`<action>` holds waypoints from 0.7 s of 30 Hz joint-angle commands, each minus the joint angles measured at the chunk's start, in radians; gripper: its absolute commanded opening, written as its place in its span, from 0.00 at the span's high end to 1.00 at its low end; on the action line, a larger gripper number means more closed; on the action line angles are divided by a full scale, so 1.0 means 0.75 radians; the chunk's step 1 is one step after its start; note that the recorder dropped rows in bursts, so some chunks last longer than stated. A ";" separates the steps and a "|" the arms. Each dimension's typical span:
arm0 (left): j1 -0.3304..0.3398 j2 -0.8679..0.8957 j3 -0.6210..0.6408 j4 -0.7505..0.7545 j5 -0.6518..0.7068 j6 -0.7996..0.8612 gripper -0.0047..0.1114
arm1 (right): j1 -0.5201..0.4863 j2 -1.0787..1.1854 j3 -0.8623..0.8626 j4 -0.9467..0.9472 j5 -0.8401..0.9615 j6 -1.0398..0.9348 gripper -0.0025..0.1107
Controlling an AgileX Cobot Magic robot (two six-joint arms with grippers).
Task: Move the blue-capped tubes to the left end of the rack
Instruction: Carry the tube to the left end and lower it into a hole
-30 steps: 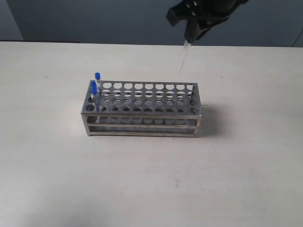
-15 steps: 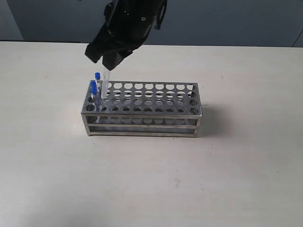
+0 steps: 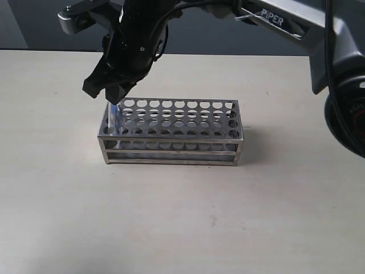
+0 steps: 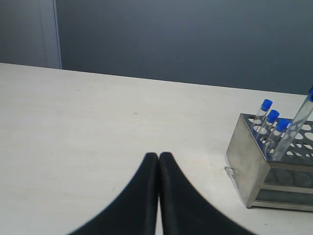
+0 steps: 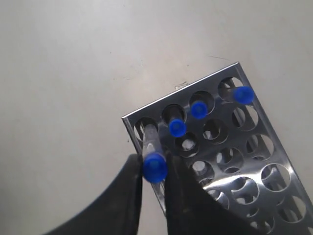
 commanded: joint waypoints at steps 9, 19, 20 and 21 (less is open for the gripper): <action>-0.015 -0.007 -0.004 0.001 0.004 0.000 0.95 | 0.007 0.100 -0.010 0.049 -0.083 -0.011 0.98; -0.015 -0.007 -0.004 0.001 0.004 0.000 0.95 | 0.026 0.173 -0.007 0.129 -0.115 -0.013 0.98; -0.015 -0.007 -0.004 0.001 0.004 0.000 0.95 | 0.026 0.176 -0.007 0.129 -0.115 -0.013 0.98; -0.015 -0.007 -0.004 0.001 0.004 0.000 0.95 | 0.026 0.183 -0.007 0.129 -0.115 -0.018 0.98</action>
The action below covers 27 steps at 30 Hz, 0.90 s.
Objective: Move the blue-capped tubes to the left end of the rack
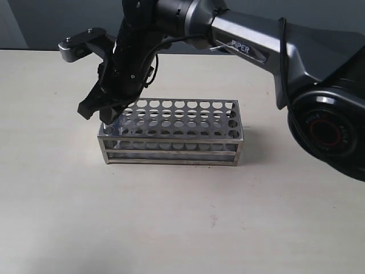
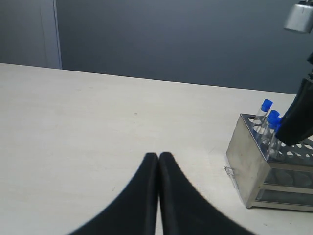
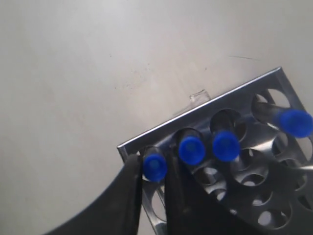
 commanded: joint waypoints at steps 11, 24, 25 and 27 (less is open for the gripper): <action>-0.015 -0.007 -0.004 0.001 0.004 0.000 0.95 | 0.006 0.031 -0.007 0.053 -0.012 -0.034 0.67; -0.015 -0.007 -0.004 0.001 0.004 0.000 0.95 | 0.006 -0.067 -0.007 0.036 0.102 0.003 0.65; -0.015 -0.007 -0.004 0.001 0.004 0.000 0.95 | 0.006 -0.076 -0.007 0.025 0.102 0.006 0.65; -0.015 -0.007 -0.004 0.001 0.004 0.000 0.95 | 0.006 -0.094 -0.007 0.008 0.102 0.006 0.65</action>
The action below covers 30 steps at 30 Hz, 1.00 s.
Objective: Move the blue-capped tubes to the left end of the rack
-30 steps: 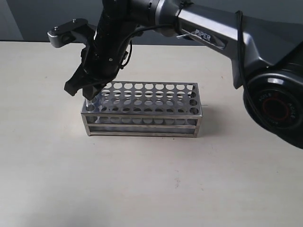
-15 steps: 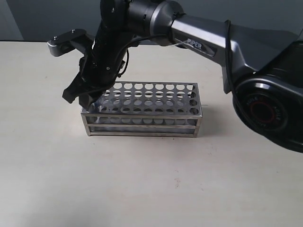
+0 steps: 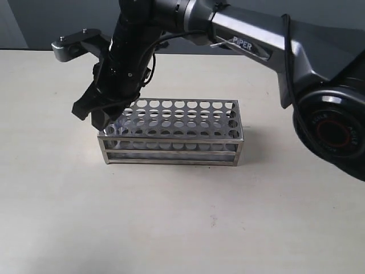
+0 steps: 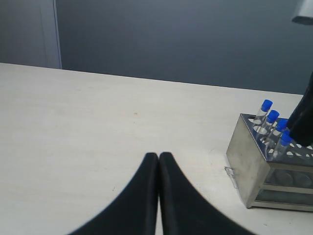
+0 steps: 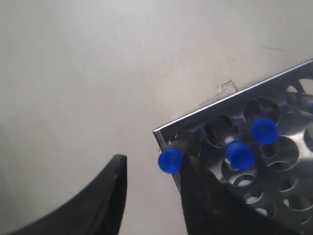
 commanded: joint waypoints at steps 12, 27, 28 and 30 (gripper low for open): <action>-0.015 -0.007 -0.004 0.001 0.004 0.000 0.95 | -0.005 -0.153 -0.002 -0.148 0.012 0.069 0.65; -0.015 -0.007 -0.004 0.001 0.004 0.000 0.95 | -0.005 -0.580 -0.002 -0.447 0.012 0.189 0.73; -0.015 -0.007 -0.004 0.001 0.004 0.000 0.95 | -0.005 -0.613 -0.002 -0.443 0.012 0.195 0.78; -0.015 -0.007 -0.004 0.001 0.004 0.000 0.95 | -0.005 -0.699 -0.002 -0.439 0.012 0.212 0.89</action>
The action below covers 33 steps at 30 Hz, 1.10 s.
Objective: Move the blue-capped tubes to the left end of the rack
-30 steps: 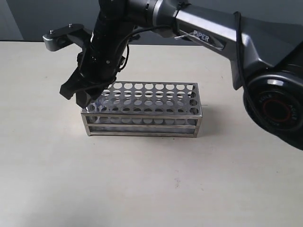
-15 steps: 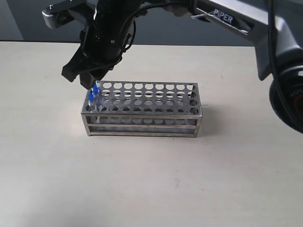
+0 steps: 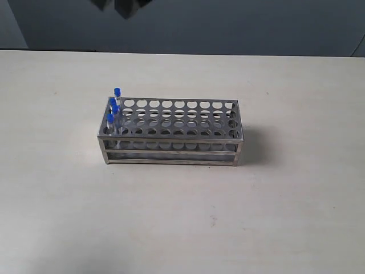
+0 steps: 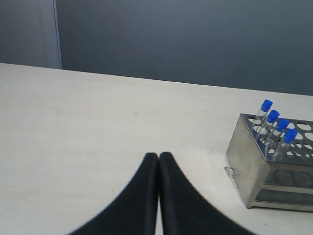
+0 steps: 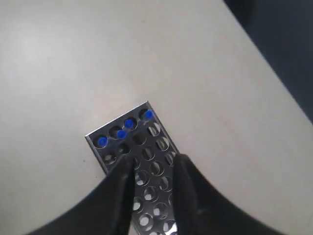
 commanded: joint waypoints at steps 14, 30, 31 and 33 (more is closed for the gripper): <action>-0.015 -0.007 -0.004 0.001 0.004 0.000 0.95 | -0.005 -0.759 0.406 -0.015 0.002 0.202 0.98; -0.015 -0.007 -0.004 0.001 0.004 0.000 0.95 | -0.005 -1.146 0.670 -0.171 0.002 0.463 0.98; -0.015 -0.007 -0.004 0.001 0.004 0.000 0.95 | -0.005 -1.153 0.682 -0.211 0.002 0.463 0.98; -0.015 -0.007 -0.004 0.001 0.004 0.000 0.95 | -0.005 -1.179 0.728 -0.304 0.002 0.471 0.98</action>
